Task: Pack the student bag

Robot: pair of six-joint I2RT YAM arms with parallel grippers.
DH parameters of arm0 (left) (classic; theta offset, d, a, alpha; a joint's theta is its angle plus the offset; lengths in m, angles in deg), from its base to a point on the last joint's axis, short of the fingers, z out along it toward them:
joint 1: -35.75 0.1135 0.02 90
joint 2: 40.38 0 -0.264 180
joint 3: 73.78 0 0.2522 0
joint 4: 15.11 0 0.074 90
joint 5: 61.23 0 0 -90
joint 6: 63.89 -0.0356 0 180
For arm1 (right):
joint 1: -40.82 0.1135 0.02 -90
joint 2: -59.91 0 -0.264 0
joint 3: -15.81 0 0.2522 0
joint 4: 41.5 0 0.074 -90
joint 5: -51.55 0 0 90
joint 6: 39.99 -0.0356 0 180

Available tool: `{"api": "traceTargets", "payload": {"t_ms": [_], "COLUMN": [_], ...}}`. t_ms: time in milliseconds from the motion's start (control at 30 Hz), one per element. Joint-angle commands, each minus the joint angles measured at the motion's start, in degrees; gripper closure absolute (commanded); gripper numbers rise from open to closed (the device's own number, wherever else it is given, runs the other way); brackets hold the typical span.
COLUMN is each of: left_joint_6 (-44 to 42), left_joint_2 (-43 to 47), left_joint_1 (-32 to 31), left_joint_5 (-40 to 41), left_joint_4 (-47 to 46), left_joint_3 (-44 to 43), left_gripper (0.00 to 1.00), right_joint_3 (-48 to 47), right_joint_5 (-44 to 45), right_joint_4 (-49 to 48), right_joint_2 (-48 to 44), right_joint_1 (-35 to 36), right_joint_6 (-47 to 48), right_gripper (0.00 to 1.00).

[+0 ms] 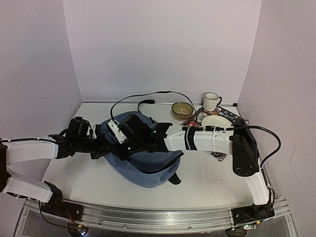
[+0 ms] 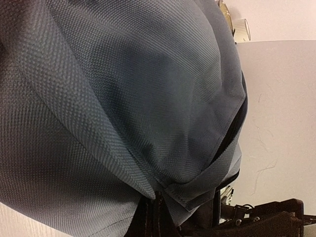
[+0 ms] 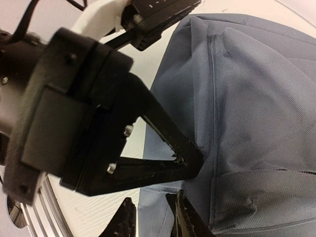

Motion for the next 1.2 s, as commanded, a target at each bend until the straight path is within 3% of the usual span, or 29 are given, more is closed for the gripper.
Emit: {"api": "traceTargets", "payload": {"t_ms": [0, 300, 600, 800, 1167], "left_joint_6": [0.28, 0.48, -1.48, -7.74, -15.20], "left_joint_2": [2.78, 3.53, 3.01, 1.15, -10.59], "left_joint_1": [-1.05, -1.17, -1.16, 0.89, 6.14], "left_joint_5": [-1.79, -1.77, 1.14, 10.00, 18.30], "left_joint_4": [-3.76, -3.78, -1.63, 7.36, 10.52], "left_joint_3": [-1.17, -0.61, -1.71, -6.77, -17.74], "left_gripper": [1.00, 1.00, 1.00, 1.00, 1.00], "right_joint_3": [-2.23, -0.42, 1.36, 8.33, 18.37], "right_joint_5": [3.23, 6.38, 4.47, 3.70, 2.75], "right_joint_4": [-0.12, 0.03, 0.13, 0.24, 1.55], "right_joint_2": [1.30, 0.62, -1.77, -9.74, -20.03], "right_joint_1": [0.26, 0.26, 0.26, 0.26, 4.21], "right_joint_6": [0.02, 0.41, 0.72, 1.72, 2.53], "right_gripper": [0.73, 0.71, 1.00, 1.00, 1.00]}}
